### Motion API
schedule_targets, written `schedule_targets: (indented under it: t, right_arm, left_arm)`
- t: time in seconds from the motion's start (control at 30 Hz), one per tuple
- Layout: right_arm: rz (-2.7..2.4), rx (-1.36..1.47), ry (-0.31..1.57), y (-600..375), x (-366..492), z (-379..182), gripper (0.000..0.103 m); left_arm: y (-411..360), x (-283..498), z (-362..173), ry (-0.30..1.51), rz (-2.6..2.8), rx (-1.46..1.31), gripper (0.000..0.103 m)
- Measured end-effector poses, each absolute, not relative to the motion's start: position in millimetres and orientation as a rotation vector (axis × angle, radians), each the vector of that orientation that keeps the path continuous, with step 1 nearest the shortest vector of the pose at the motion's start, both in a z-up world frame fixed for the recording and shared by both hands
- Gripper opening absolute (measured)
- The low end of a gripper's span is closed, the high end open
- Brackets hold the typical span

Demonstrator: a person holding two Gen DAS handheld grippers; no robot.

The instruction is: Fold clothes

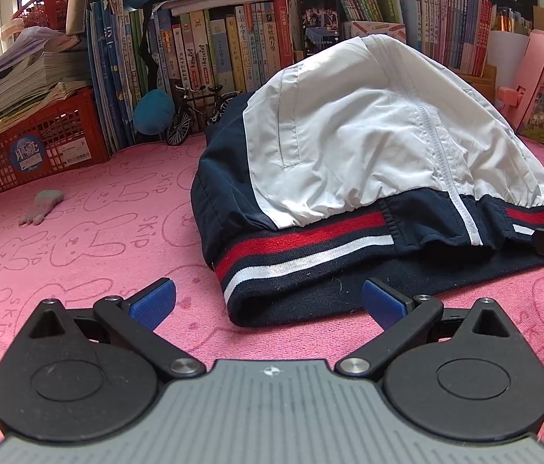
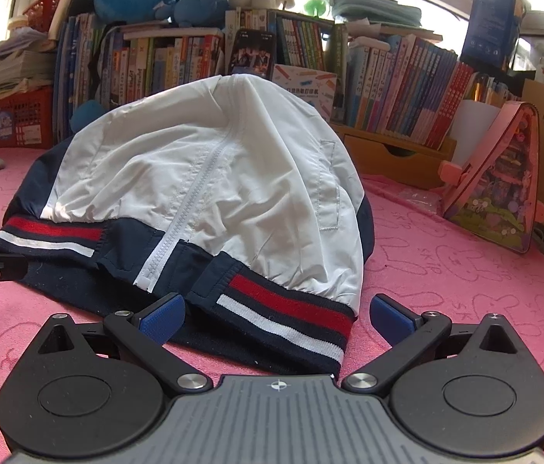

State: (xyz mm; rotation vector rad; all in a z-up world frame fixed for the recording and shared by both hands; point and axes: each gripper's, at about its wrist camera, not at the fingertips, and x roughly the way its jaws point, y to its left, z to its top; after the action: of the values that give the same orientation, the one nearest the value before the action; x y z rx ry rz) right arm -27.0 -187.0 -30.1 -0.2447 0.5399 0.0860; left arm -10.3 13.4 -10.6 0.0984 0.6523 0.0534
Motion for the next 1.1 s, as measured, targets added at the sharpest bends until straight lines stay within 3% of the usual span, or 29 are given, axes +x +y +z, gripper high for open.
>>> schedule_targets:
  t: [0.3, 0.8, 1.0, 1.1]
  right_arm:
    - [0.005, -0.520, 0.503, -177.7, -31.5, -54.3, 0.103]
    - [0.171, -0.650, 0.394, -124.8, -23.2, -54.9, 0.103]
    - [0.160, -0.681, 0.348, -102.7, -2.5, -58.6, 0.102]
    - [0.145, -0.617, 0.311, -106.5, -3.4, -48.3, 0.096]
  left_arm:
    - [16.9, -2.9, -22.6, 0.678, 0.034, 0.168, 0.103]
    - [55.4, 22.4, -13.5, 0.583, 0.274, 0.104, 0.103]
    - [33.7, 1.1, -11.5, 0.610, 0.105, 0.131, 0.103]
    - [7.6, -8.8, -14.4, 0.588, -0.002, 0.192, 0.103]
